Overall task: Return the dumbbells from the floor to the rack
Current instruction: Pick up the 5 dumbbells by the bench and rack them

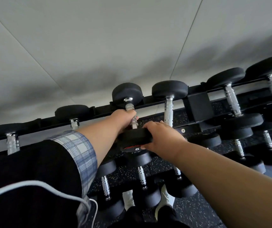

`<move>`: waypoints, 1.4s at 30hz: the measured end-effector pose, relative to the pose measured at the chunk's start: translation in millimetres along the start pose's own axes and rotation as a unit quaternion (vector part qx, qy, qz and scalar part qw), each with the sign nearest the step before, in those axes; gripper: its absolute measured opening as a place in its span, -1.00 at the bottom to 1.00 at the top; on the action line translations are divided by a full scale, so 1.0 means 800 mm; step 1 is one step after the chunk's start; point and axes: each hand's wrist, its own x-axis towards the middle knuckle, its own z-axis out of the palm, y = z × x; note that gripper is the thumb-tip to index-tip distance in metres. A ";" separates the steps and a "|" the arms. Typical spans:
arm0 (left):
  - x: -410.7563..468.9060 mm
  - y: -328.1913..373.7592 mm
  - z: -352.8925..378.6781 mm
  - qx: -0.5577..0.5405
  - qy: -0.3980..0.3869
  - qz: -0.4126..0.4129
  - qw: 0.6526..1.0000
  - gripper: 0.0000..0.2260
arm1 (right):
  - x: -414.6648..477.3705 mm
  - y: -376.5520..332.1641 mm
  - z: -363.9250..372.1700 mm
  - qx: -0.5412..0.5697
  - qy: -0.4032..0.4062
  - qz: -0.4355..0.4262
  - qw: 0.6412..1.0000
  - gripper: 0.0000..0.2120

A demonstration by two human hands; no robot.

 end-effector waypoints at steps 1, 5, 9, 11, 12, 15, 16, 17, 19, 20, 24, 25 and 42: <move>0.002 0.000 0.003 -0.027 -0.007 -0.002 1.000 -0.85 | 0.003 0.001 0.004 -0.012 0.001 0.000 1.000 -0.49; 0.014 -0.016 0.001 -0.043 0.006 0.006 0.999 -0.88 | 0.011 -0.002 0.017 -0.080 -0.018 -0.016 0.996 -0.58; 0.020 -0.036 -0.005 0.042 -0.030 0.044 0.998 -0.85 | 0.009 -0.007 0.037 -0.148 -0.054 -0.030 0.987 -0.59; 0.024 -0.044 -0.005 0.088 -0.011 0.052 0.995 -0.75 | 0.008 -0.005 0.048 -0.185 -0.054 -0.043 0.980 -0.61; 0.024 -0.047 -0.005 0.100 -0.004 0.054 0.994 -0.72 | 0.008 -0.005 0.053 -0.198 -0.052 -0.048 0.978 -0.61; 0.025 -0.055 -0.010 0.141 0.007 0.062 0.988 -0.63 | 0.006 -0.007 0.063 -0.234 -0.063 -0.050 0.969 -0.55; 0.024 -0.056 -0.011 0.148 0.011 0.067 0.987 -0.60 | 0.007 -0.008 0.065 -0.246 -0.063 -0.048 0.966 -0.54; 0.022 -0.056 -0.011 0.152 0.015 0.072 0.986 -0.59 | 0.008 -0.010 0.066 -0.256 -0.064 -0.045 0.964 -0.53; 0.016 -0.054 -0.010 0.159 0.022 0.081 0.984 -0.59 | 0.009 -0.016 0.067 -0.270 -0.075 -0.037 0.959 -0.50; 0.012 -0.052 -0.009 0.164 0.023 0.082 0.983 -0.60 | 0.008 -0.018 0.068 -0.277 -0.083 -0.033 0.957 -0.47; -0.004 -0.041 0.001 0.232 0.055 0.070 0.969 -0.65 | 0.004 -0.022 0.056 -0.286 -0.093 -0.035 0.953 -0.43; -0.010 -0.037 0.005 0.257 0.073 0.065 0.961 -0.65 | -0.001 -0.020 0.049 -0.276 -0.089 -0.036 0.956 -0.43; -0.109 -0.070 0.081 0.561 -0.041 0.374 0.737 -0.37 | -0.100 0.118 -0.001 0.077 -0.022 0.202 0.976 -0.23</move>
